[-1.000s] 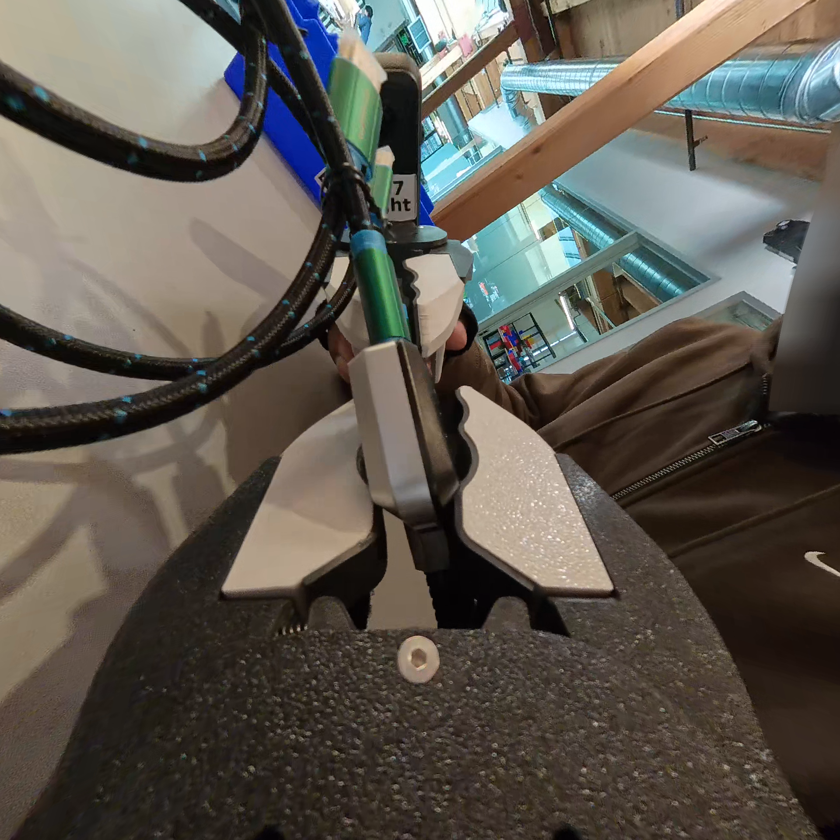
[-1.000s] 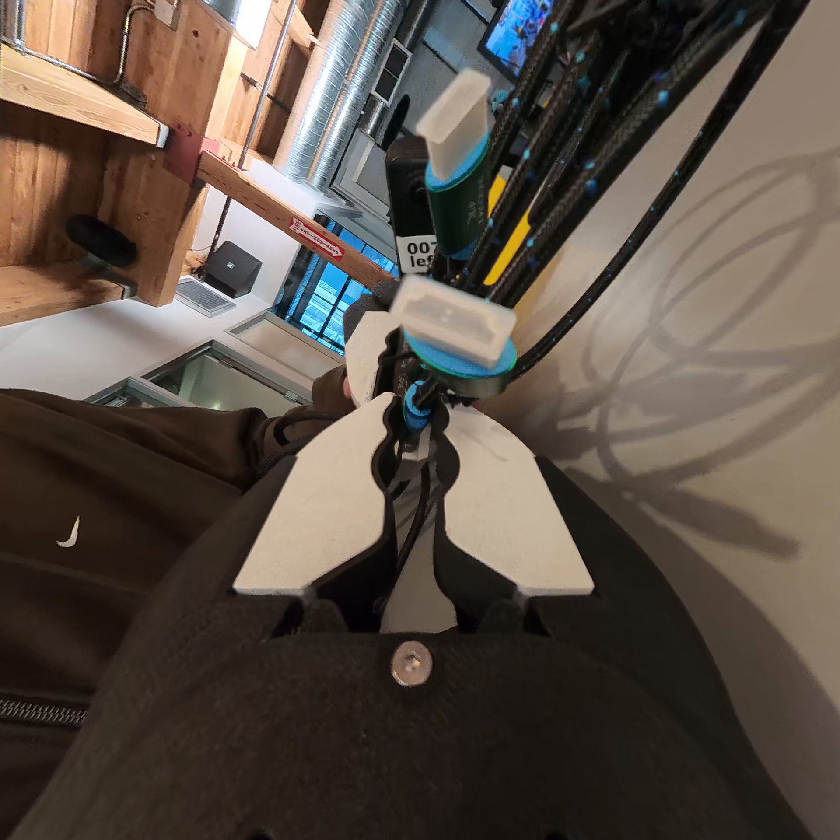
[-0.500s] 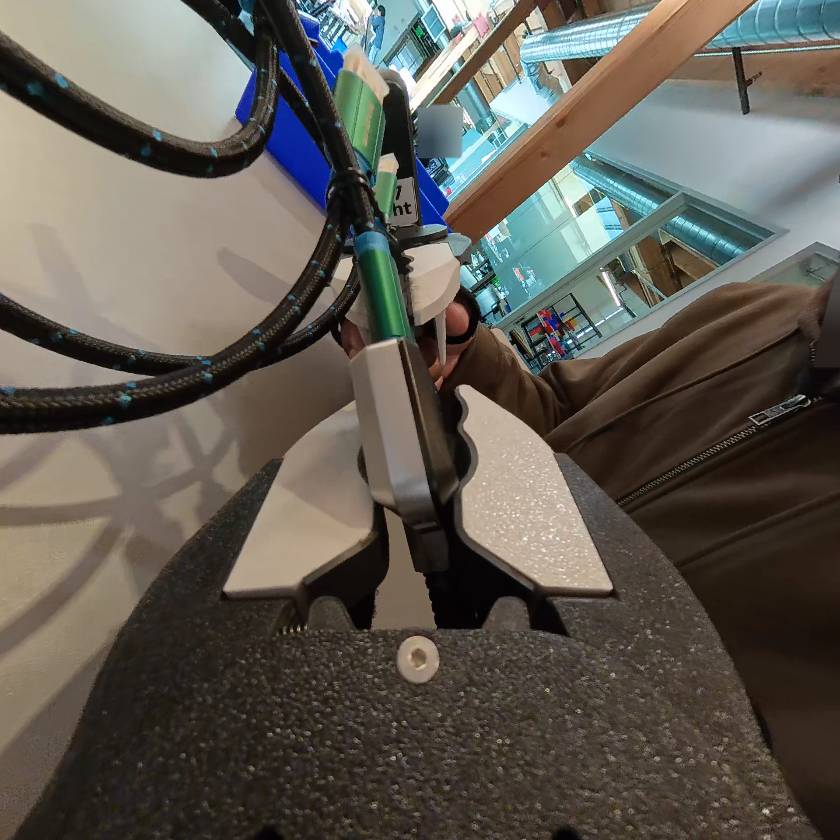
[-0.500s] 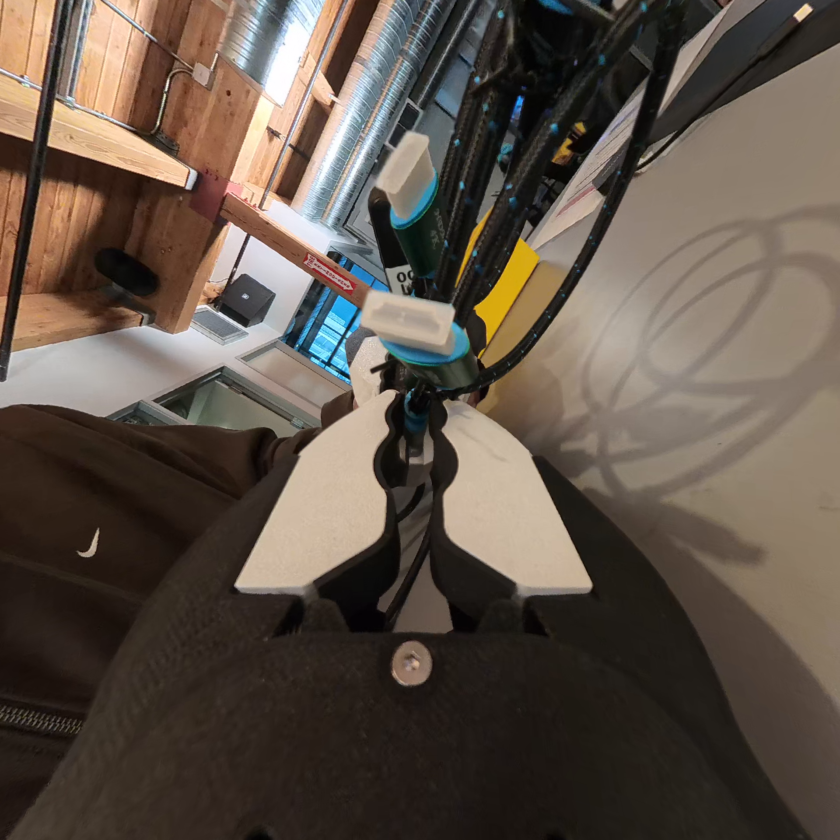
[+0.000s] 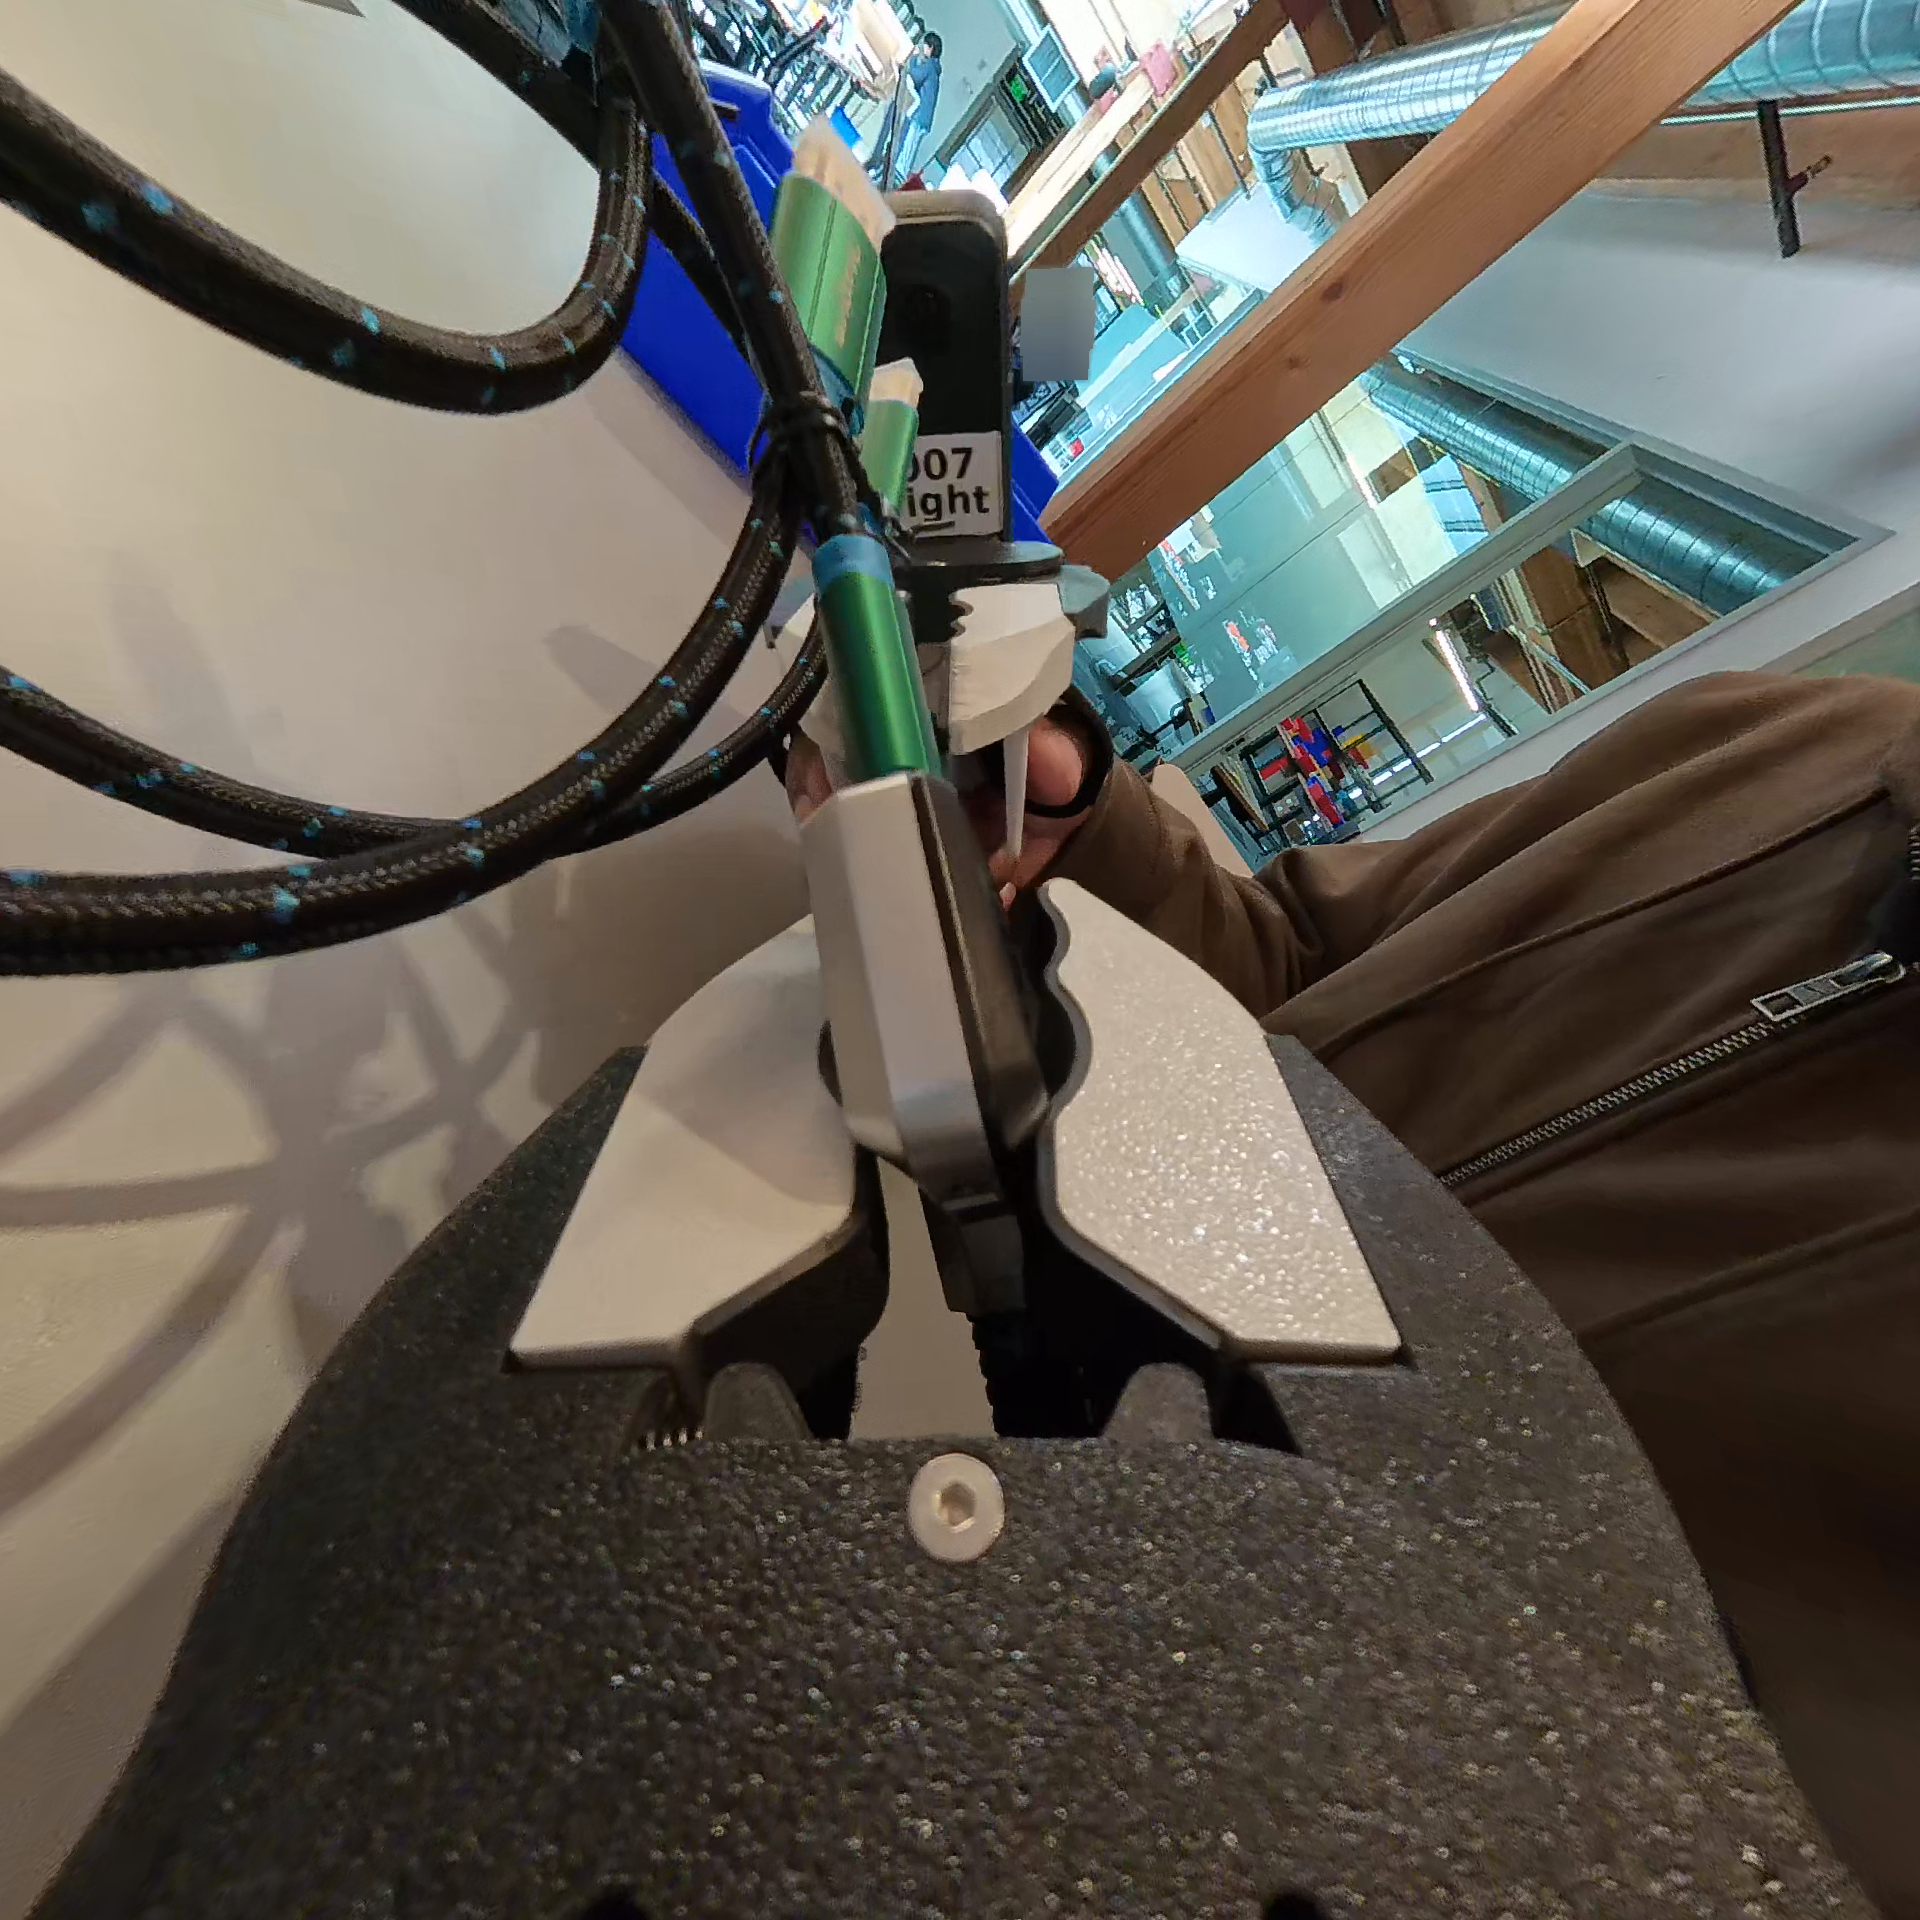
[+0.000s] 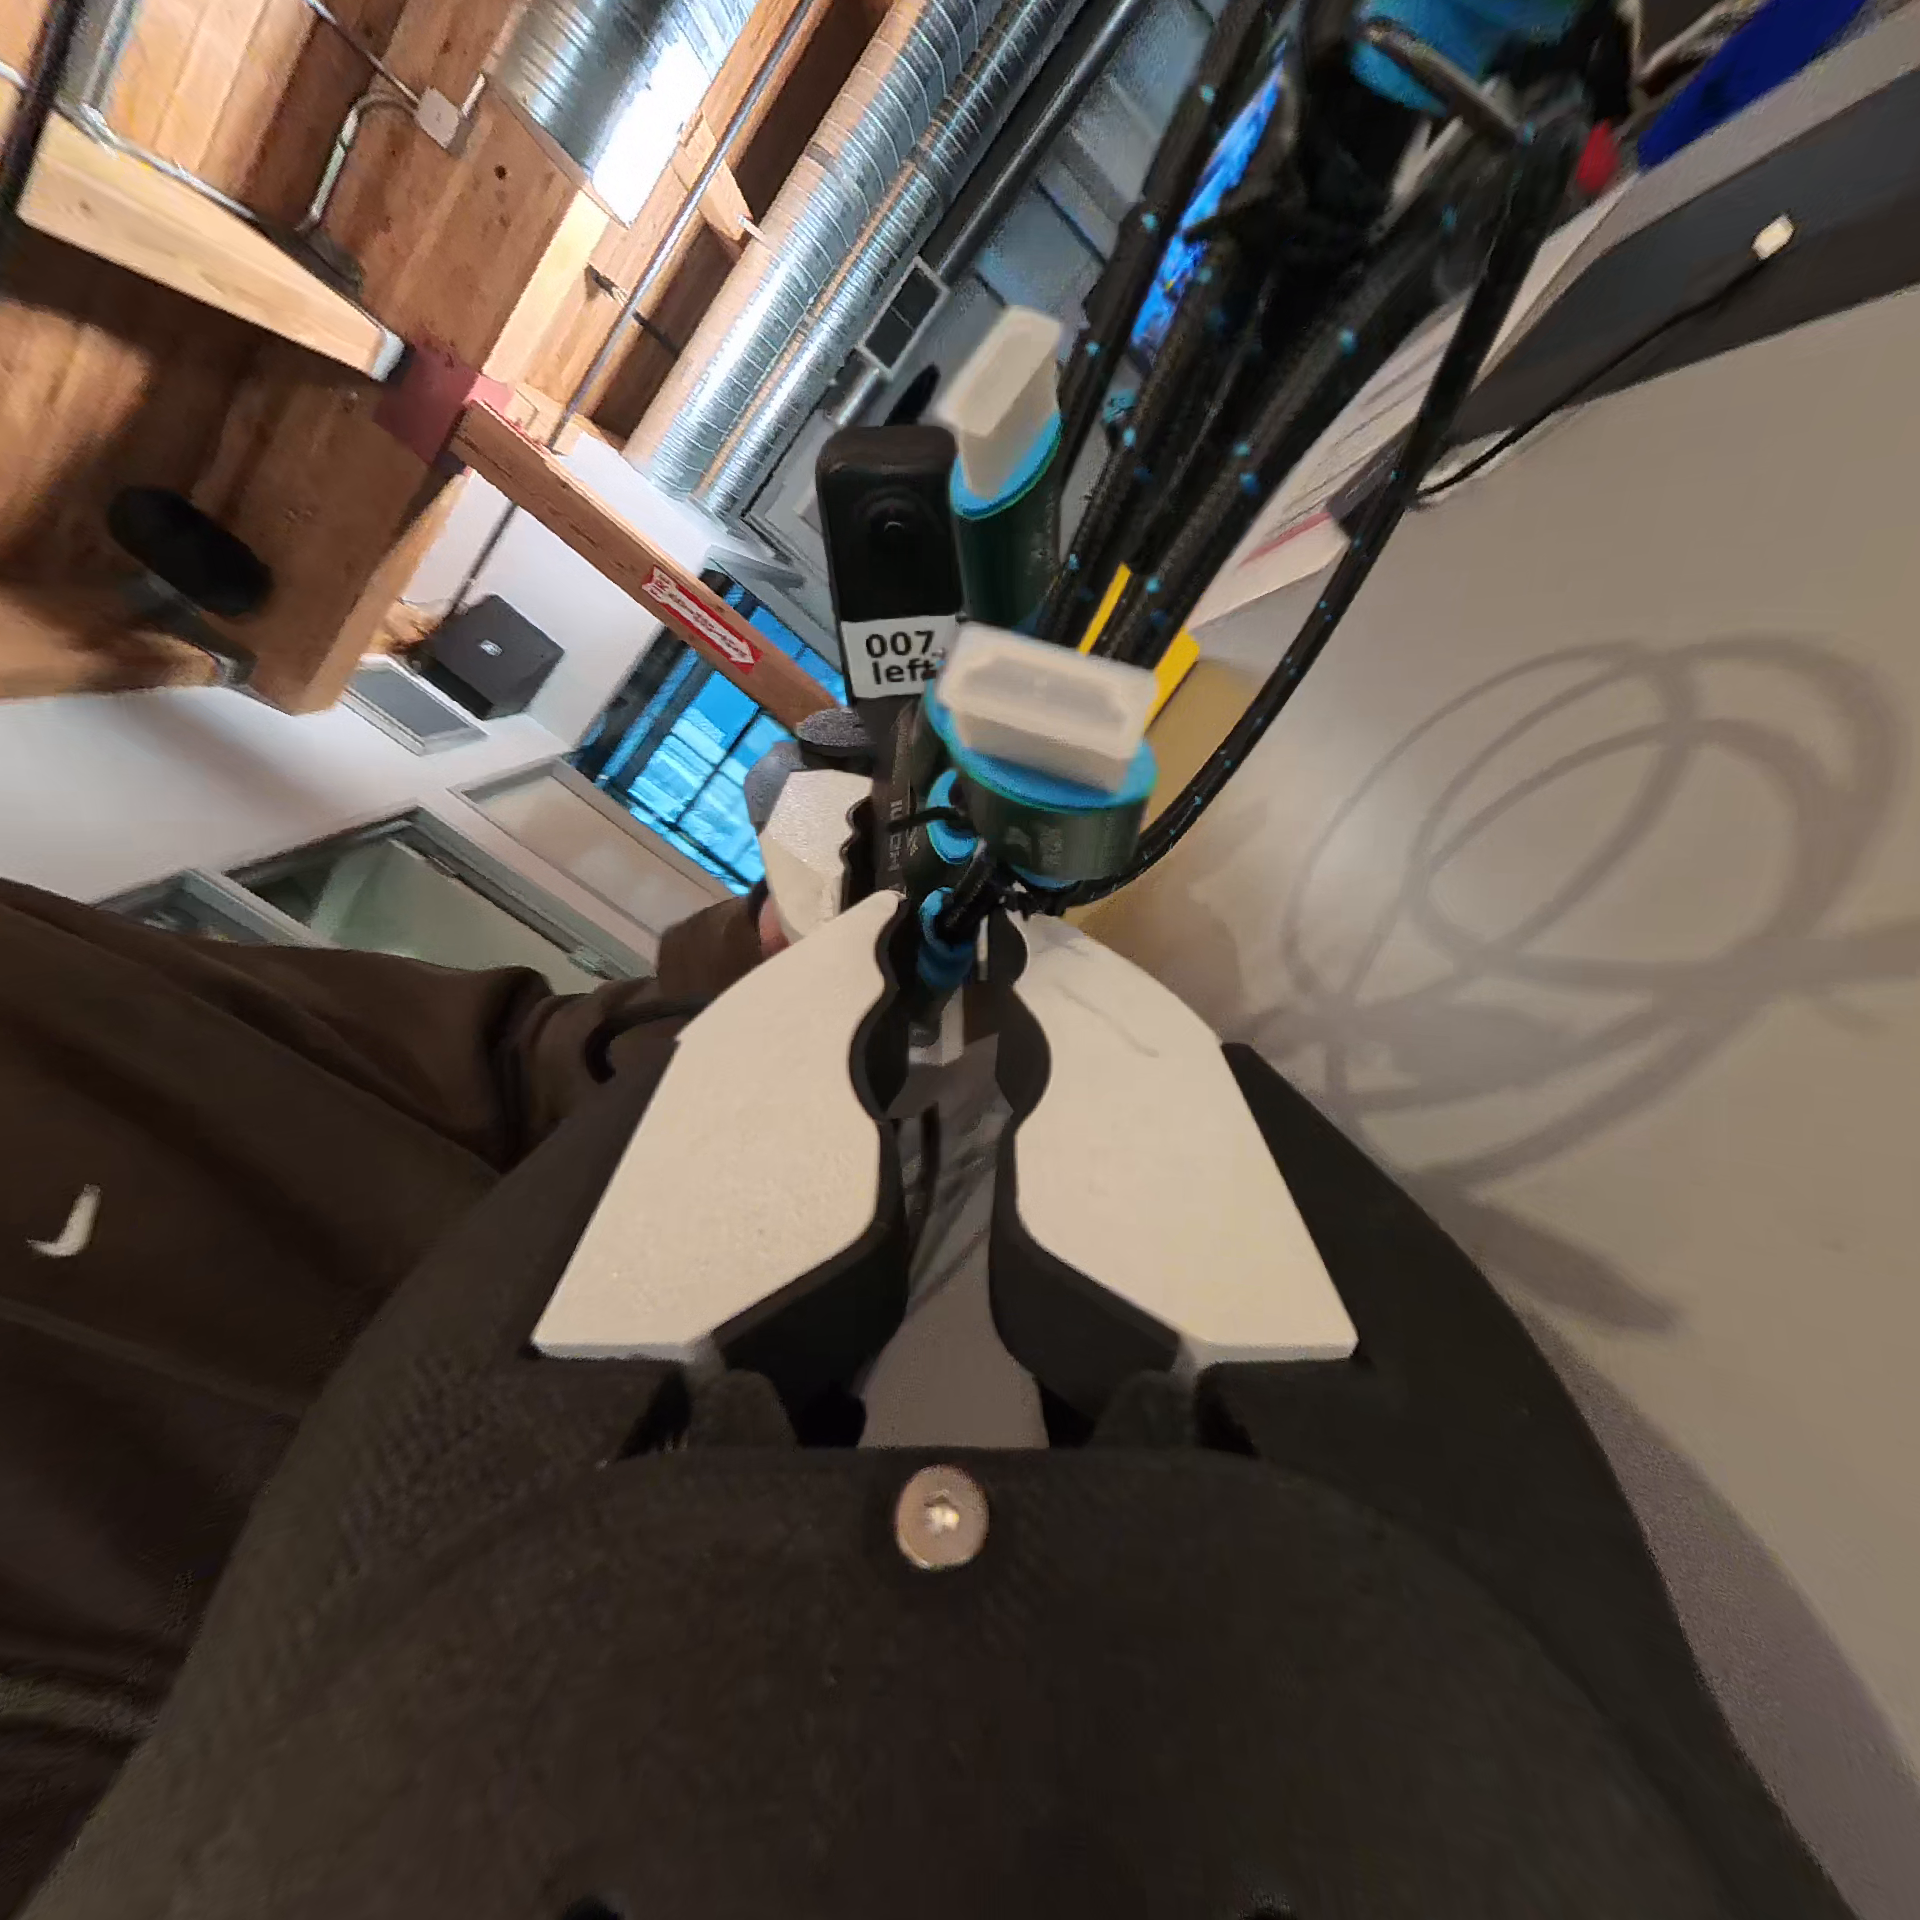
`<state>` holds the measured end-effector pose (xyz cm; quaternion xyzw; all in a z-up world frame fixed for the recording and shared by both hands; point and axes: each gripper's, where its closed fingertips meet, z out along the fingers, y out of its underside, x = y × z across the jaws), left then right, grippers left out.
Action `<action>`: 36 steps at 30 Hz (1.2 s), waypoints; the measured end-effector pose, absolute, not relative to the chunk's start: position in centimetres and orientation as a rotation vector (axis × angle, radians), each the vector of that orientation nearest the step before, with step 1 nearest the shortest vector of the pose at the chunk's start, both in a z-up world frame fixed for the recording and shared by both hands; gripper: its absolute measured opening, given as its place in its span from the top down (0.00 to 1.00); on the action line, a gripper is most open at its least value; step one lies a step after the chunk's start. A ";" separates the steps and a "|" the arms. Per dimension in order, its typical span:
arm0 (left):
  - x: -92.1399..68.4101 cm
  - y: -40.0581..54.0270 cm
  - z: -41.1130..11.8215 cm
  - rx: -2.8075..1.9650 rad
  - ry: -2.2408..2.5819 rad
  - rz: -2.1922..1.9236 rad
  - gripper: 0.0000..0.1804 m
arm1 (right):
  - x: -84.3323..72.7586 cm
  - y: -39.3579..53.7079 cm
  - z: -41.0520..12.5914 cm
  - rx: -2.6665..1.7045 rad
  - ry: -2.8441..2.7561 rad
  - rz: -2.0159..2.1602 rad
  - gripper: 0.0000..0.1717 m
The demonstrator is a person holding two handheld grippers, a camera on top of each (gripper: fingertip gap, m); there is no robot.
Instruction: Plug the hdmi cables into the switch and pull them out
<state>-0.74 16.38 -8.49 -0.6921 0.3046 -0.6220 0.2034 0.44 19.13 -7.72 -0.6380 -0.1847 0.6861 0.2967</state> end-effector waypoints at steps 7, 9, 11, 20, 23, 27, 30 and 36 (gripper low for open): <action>-2.4 16.2 -6.2 -1.778 0.625 -1.933 0.84 | 1.7 19.2 -6.9 -1.537 -0.743 1.169 0.86; -2.9 16.0 -6.4 -1.778 0.575 -1.978 0.84 | 2.4 19.1 -7.0 -1.482 -0.844 0.856 0.84; -3.0 15.7 -7.1 -1.849 0.548 -1.975 0.84 | 2.7 18.7 -6.5 -1.365 -0.984 0.491 0.82; -3.1 14.0 -9.4 -2.172 0.737 -1.776 0.84 | 0.8 18.0 -9.6 -1.074 -1.580 -0.340 0.82; -3.0 13.5 -9.2 -2.197 0.763 -1.783 0.84 | -0.2 17.6 -9.8 -0.938 -1.651 -0.456 0.81; -3.0 12.9 -8.7 -2.186 0.743 -1.861 0.84 | -1.0 17.4 -10.1 -0.816 -1.670 -0.578 0.87; -3.1 12.7 -9.1 -2.204 0.752 -1.850 0.84 | -1.3 17.2 -10.0 -0.806 -1.665 -0.593 0.93; -2.8 12.7 -9.5 -2.206 0.716 -1.850 0.85 | -1.4 16.8 -10.6 -0.840 -1.713 -0.597 0.95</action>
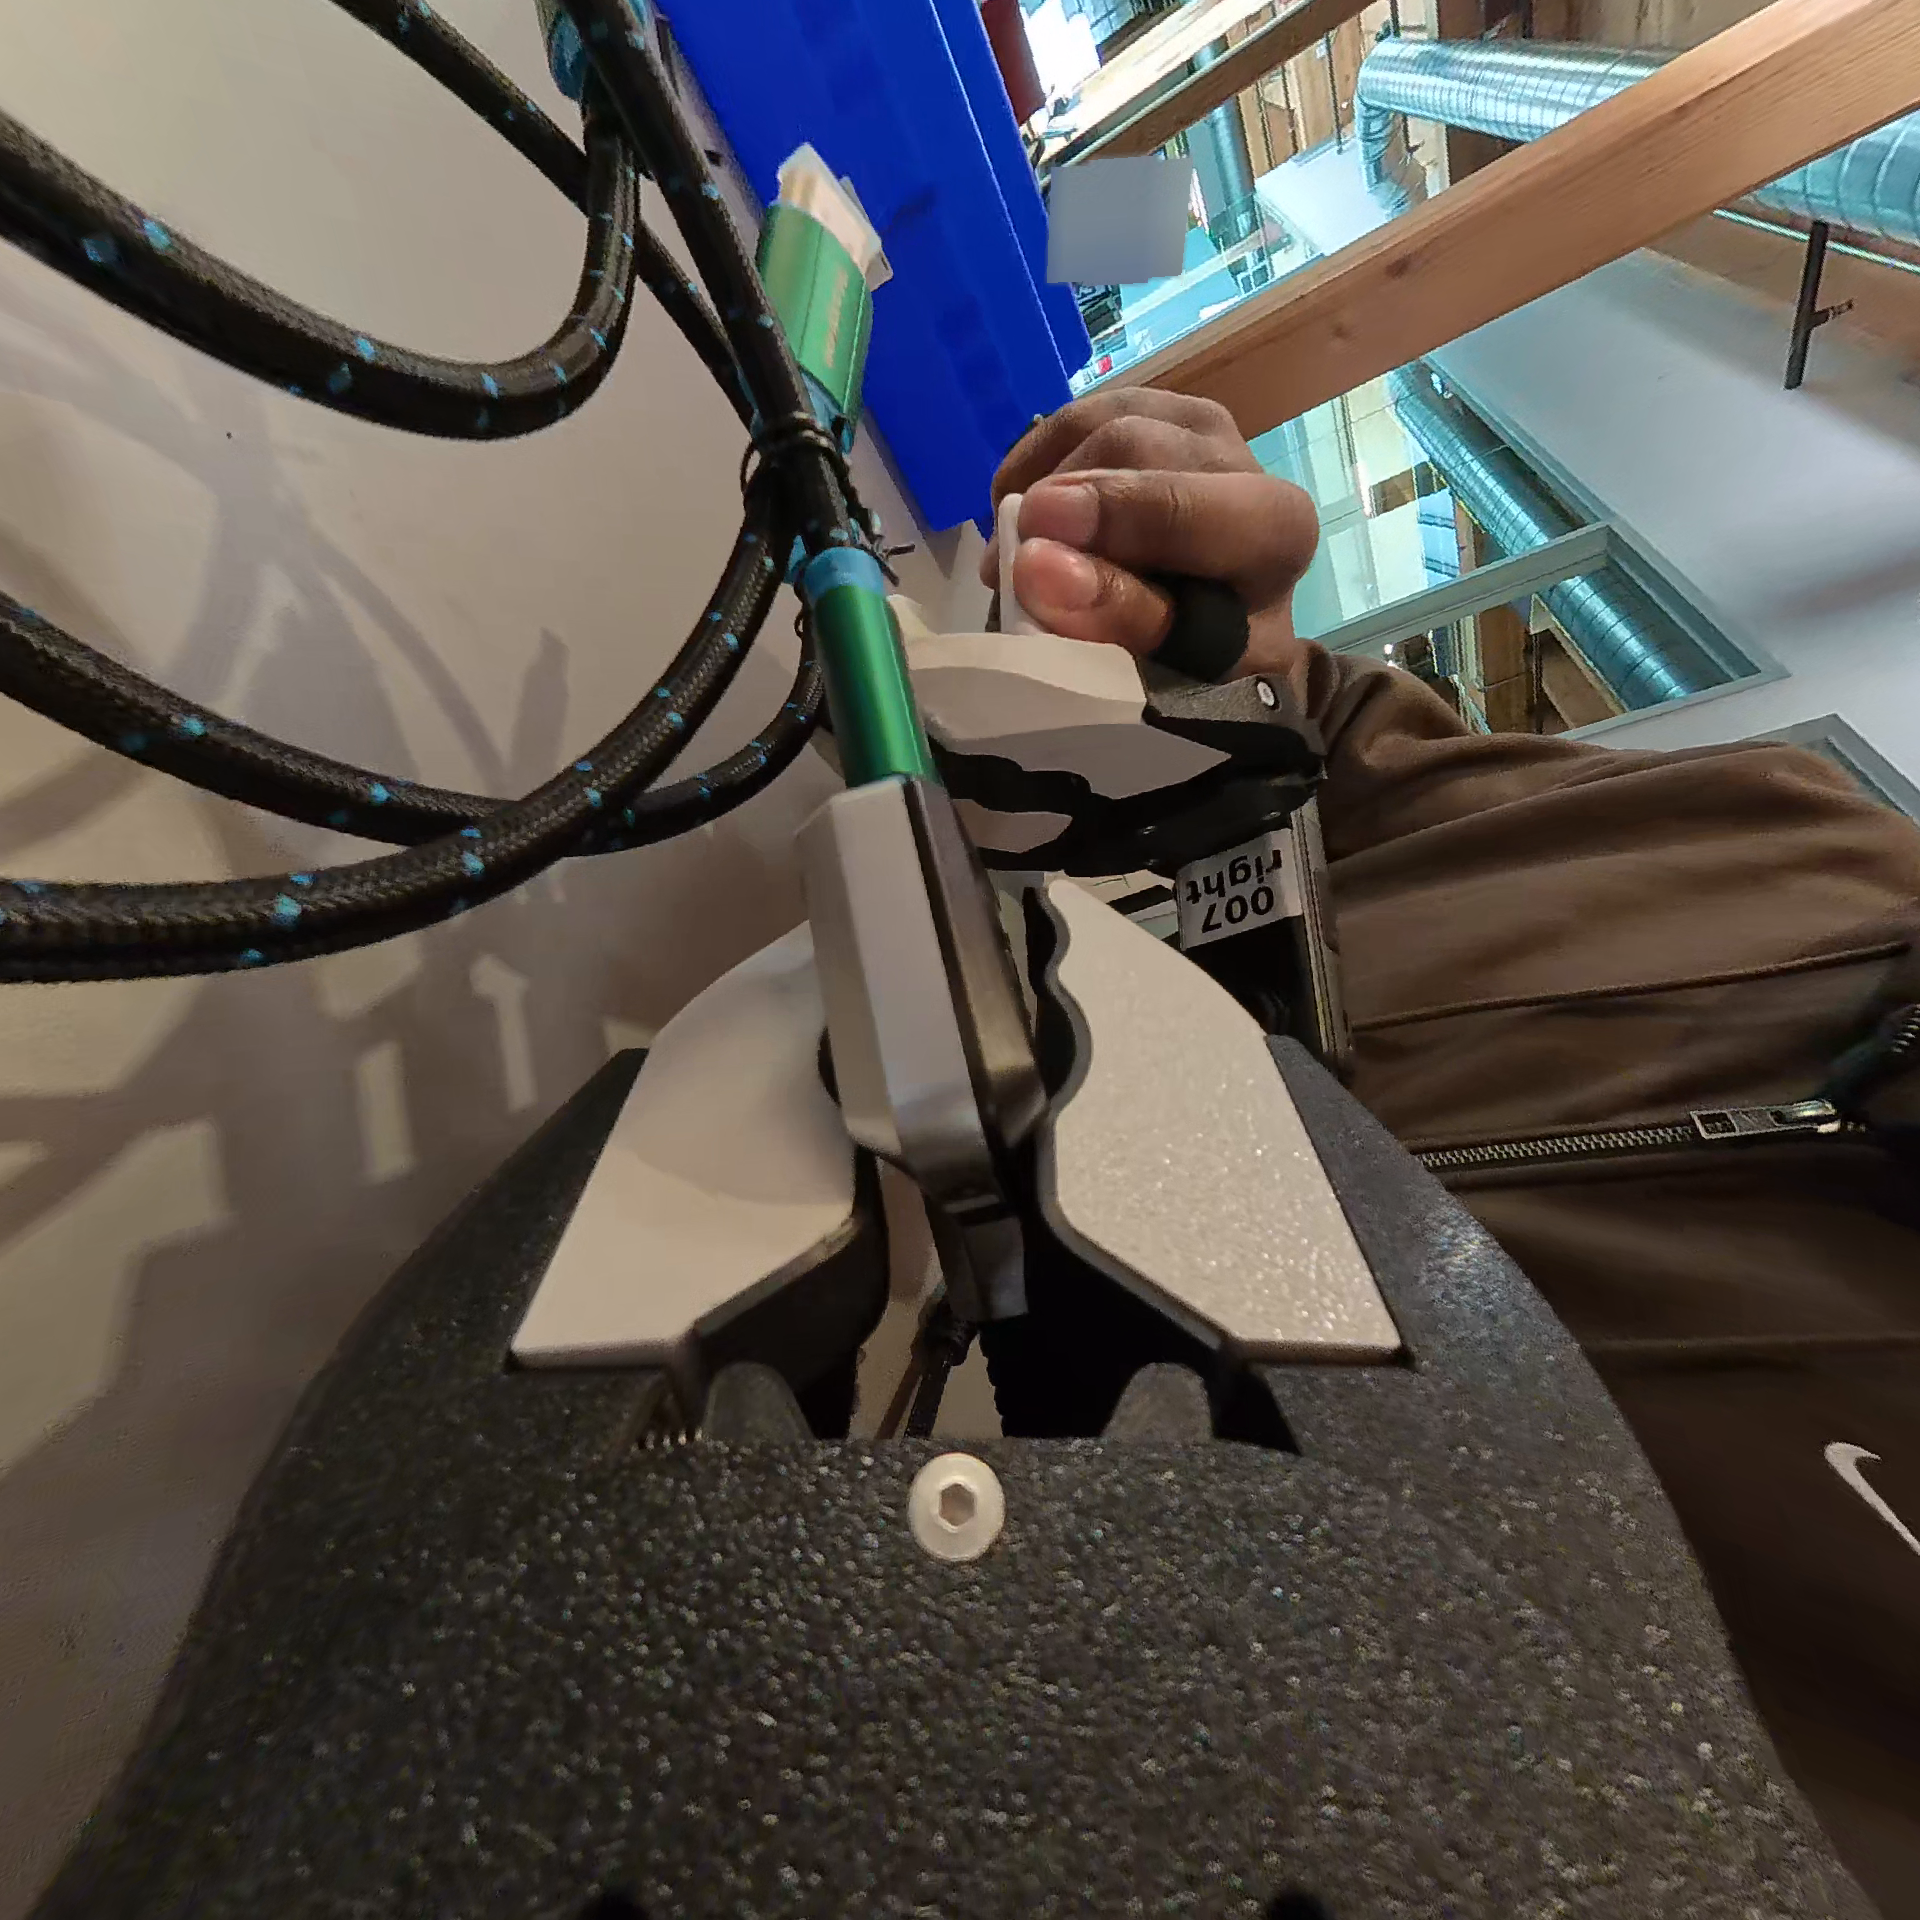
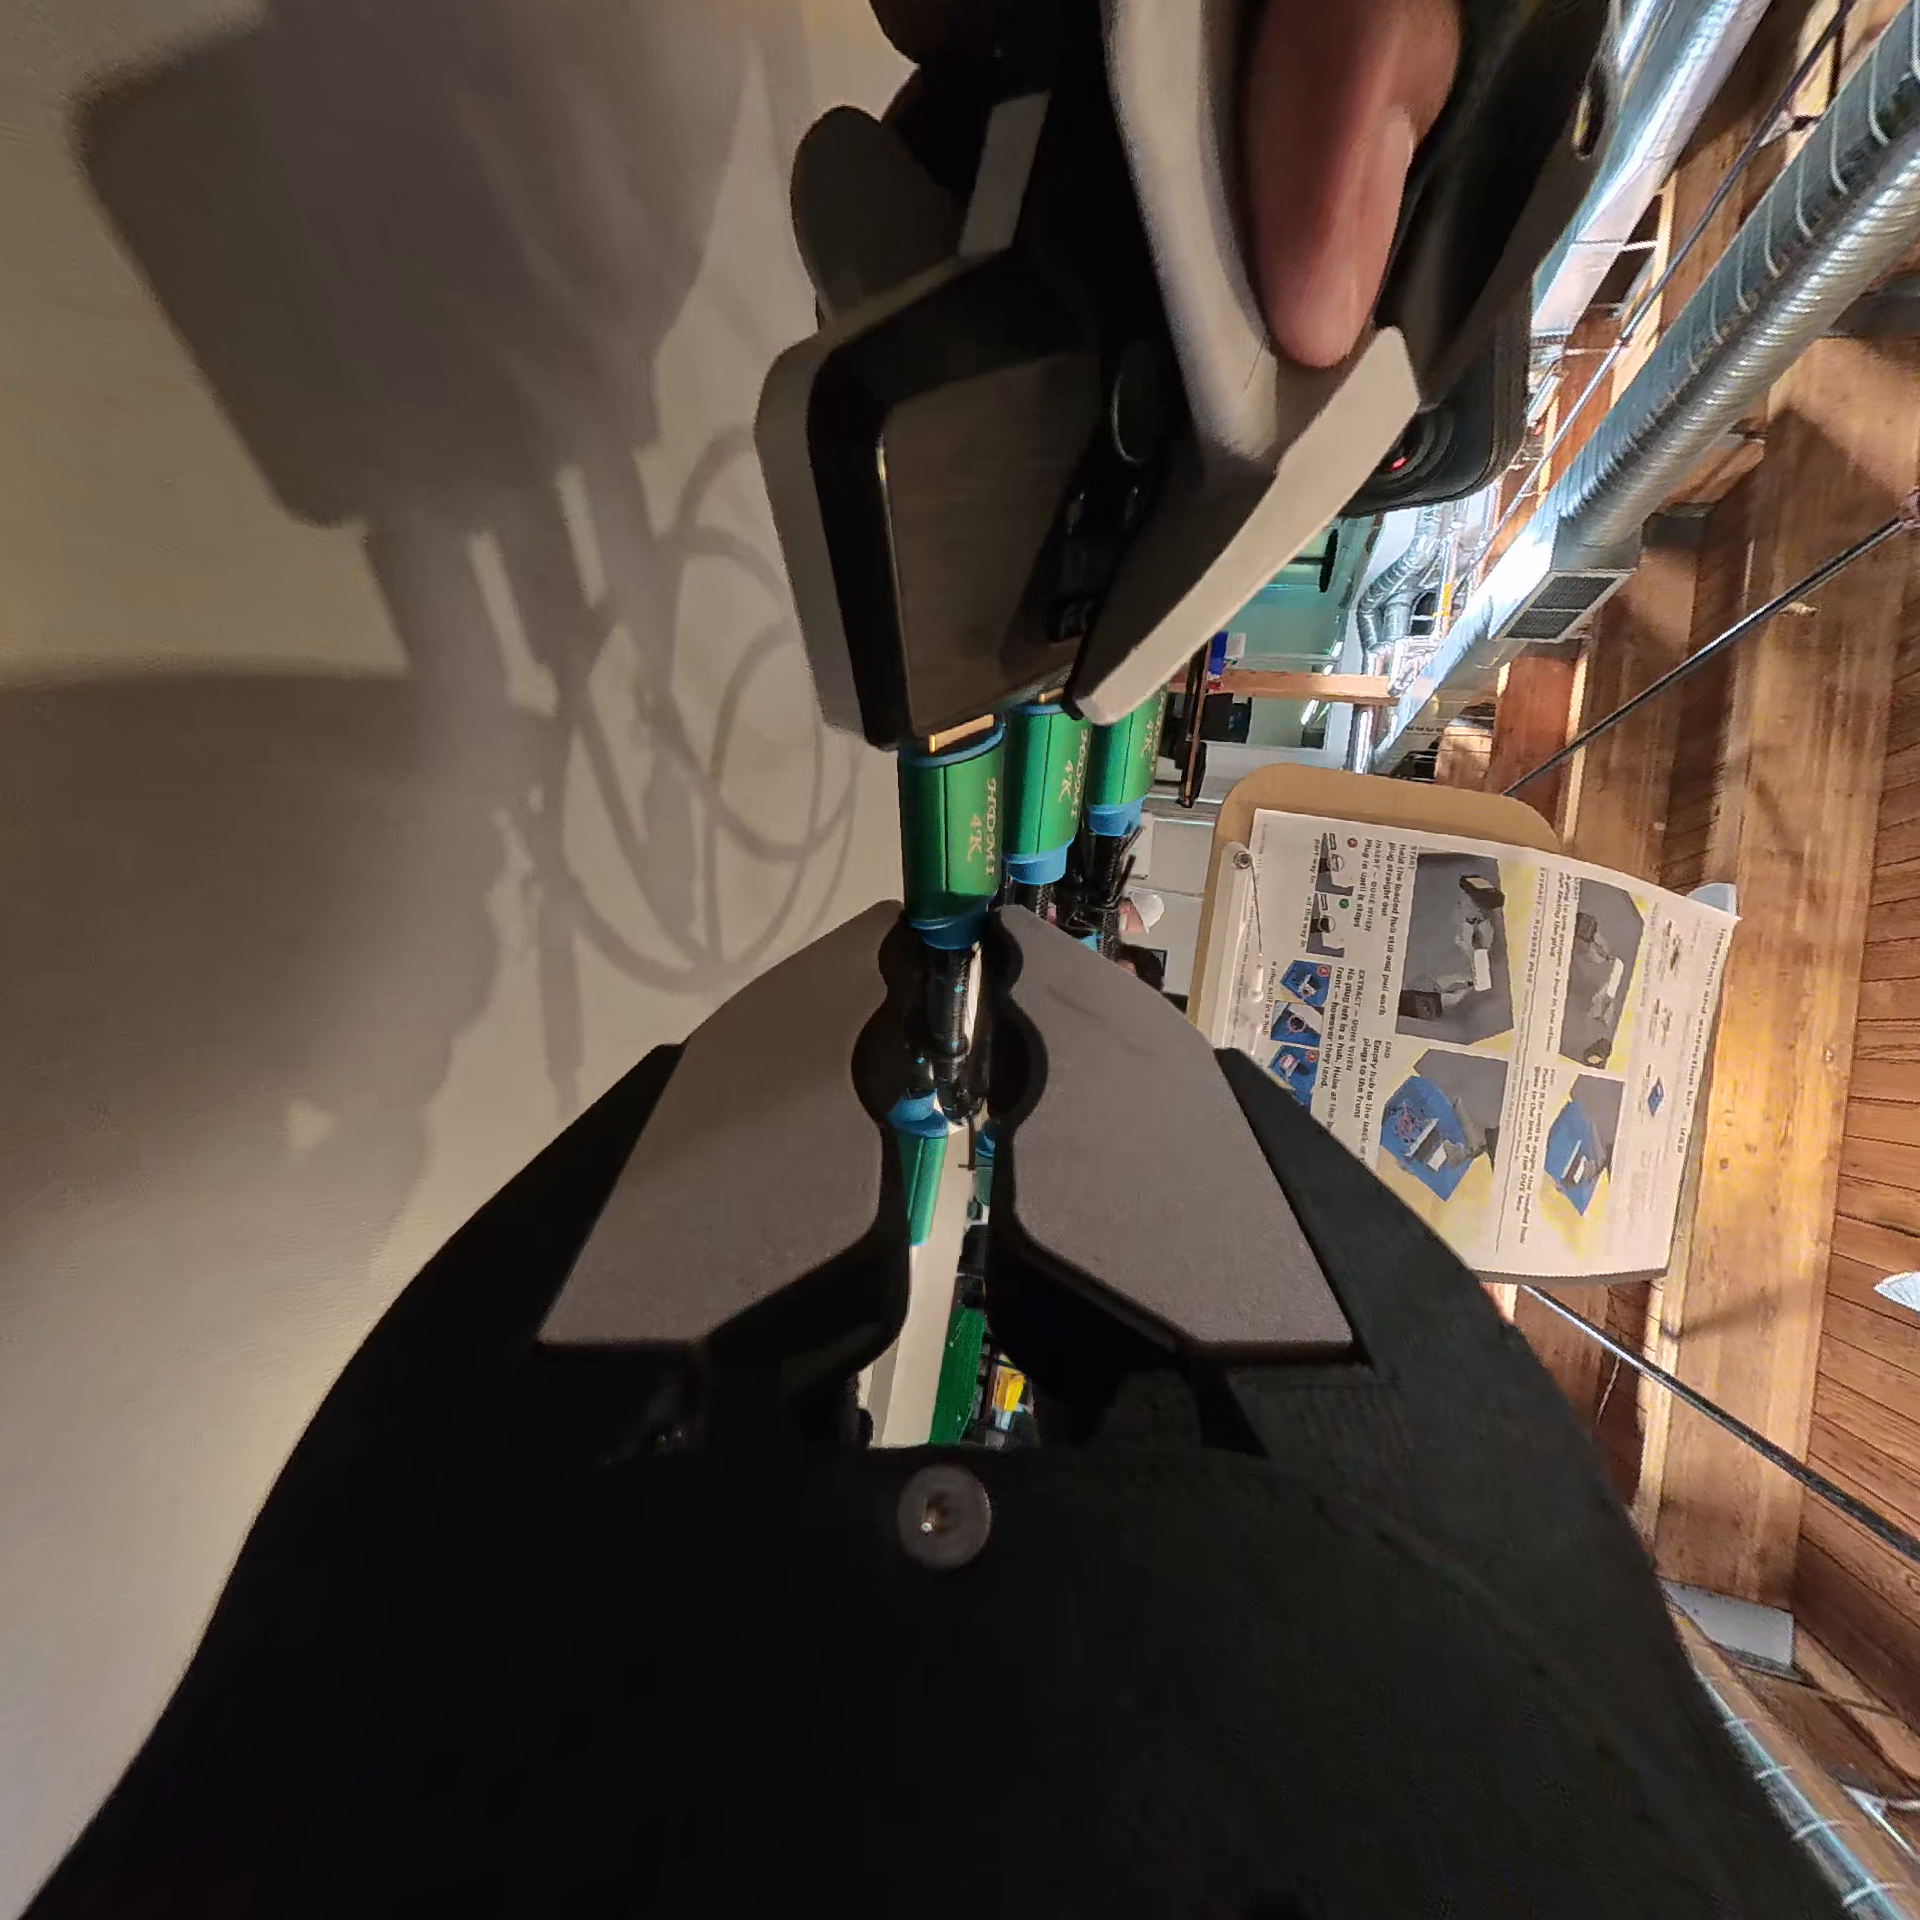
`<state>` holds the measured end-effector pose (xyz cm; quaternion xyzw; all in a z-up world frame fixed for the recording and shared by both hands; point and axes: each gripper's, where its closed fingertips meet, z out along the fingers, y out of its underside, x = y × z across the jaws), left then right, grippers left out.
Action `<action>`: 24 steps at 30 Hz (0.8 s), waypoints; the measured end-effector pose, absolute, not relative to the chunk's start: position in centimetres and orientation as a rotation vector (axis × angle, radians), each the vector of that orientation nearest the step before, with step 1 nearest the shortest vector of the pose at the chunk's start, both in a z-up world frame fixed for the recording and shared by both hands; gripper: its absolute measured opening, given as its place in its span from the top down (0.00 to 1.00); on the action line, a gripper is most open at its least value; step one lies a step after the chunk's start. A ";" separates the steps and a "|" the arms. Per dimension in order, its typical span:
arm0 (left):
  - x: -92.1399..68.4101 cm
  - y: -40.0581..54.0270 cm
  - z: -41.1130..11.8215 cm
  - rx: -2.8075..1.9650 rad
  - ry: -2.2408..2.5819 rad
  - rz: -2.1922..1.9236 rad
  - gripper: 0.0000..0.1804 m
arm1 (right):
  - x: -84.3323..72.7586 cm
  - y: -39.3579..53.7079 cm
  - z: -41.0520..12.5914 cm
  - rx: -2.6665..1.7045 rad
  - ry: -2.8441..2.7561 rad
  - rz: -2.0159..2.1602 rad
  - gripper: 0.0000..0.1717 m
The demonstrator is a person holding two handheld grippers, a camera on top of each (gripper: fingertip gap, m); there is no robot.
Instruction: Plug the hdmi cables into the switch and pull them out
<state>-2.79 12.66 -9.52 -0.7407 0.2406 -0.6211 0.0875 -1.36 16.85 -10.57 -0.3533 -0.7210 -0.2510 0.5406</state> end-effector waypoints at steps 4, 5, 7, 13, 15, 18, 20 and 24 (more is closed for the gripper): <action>-2.6 12.8 -9.2 -2.158 0.666 -1.886 0.85 | -1.3 16.8 -10.3 -0.894 -1.665 -0.593 0.95; -2.7 12.7 -9.0 -2.138 0.659 -1.915 0.85 | -1.3 16.6 -10.1 -0.907 -1.647 -0.584 0.95; -2.7 12.5 -8.9 -2.122 0.647 -1.948 0.85 | -1.3 16.3 -10.0 -0.933 -1.633 -0.575 0.95; -2.5 12.6 -9.8 -2.168 0.646 -1.914 0.85 | -1.0 16.5 -11.1 -0.953 -1.668 -0.589 0.94; -2.6 12.8 -10.0 -2.176 0.659 -1.890 0.84 | -0.9 16.7 -11.2 -0.978 -1.649 -0.592 0.93; -3.3 13.9 -10.4 -2.193 0.607 -1.832 0.84 | -0.3 16.6 -10.2 -0.984 -1.533 -0.626 0.89; -3.9 14.5 -10.3 -2.171 0.528 -1.865 0.84 | 0.3 16.3 -9.7 -1.004 -1.472 -0.624 0.84; -3.6 14.3 -9.2 -2.048 0.419 -2.101 0.83 | 0.2 15.6 -9.5 -0.954 -1.405 -0.651 0.74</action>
